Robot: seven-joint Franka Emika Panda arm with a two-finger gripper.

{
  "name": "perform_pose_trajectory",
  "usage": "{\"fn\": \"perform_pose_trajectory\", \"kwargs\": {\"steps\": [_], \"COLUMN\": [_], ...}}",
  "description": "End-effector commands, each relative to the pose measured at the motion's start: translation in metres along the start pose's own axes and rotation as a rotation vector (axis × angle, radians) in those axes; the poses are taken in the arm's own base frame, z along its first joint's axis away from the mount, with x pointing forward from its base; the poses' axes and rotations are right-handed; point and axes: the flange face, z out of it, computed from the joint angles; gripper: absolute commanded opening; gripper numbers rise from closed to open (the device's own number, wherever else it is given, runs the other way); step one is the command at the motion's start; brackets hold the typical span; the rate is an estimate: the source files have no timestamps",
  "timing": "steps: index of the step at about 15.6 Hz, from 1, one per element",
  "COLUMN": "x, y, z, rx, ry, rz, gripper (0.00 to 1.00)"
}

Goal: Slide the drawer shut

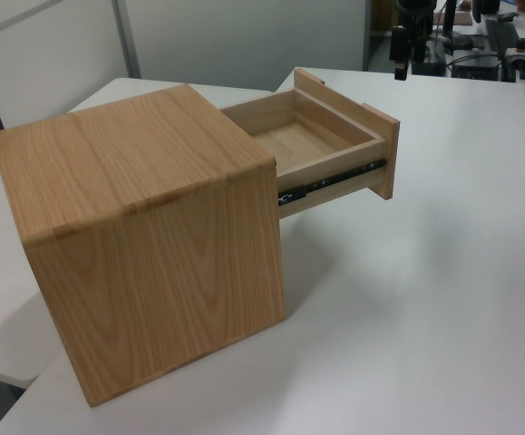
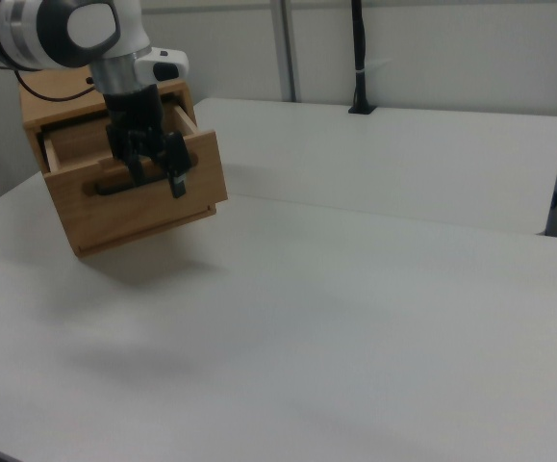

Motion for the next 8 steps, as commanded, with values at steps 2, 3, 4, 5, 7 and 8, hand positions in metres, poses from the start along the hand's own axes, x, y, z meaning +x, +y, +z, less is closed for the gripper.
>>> {"fn": "perform_pose_trajectory", "kwargs": {"steps": [2, 3, 4, 5, 7, 8], "x": [0.0035, 0.0043, 0.0056, 0.0056, 0.0062, 0.0062], "y": [0.0015, 0.0013, 0.0010, 0.0010, 0.0008, 0.0008], "z": [-0.0031, -0.0014, 0.0004, 0.0004, 0.0011, 0.0011], "rx": [0.023, 0.022, 0.022, 0.022, 0.022, 0.022], "ry": [0.019, 0.016, 0.013, 0.012, 0.012, 0.013], "rz": [0.019, 0.019, 0.020, 0.020, 0.020, 0.019], "gripper": [1.00, 1.00, 1.00, 1.00, 1.00, 1.00]}}
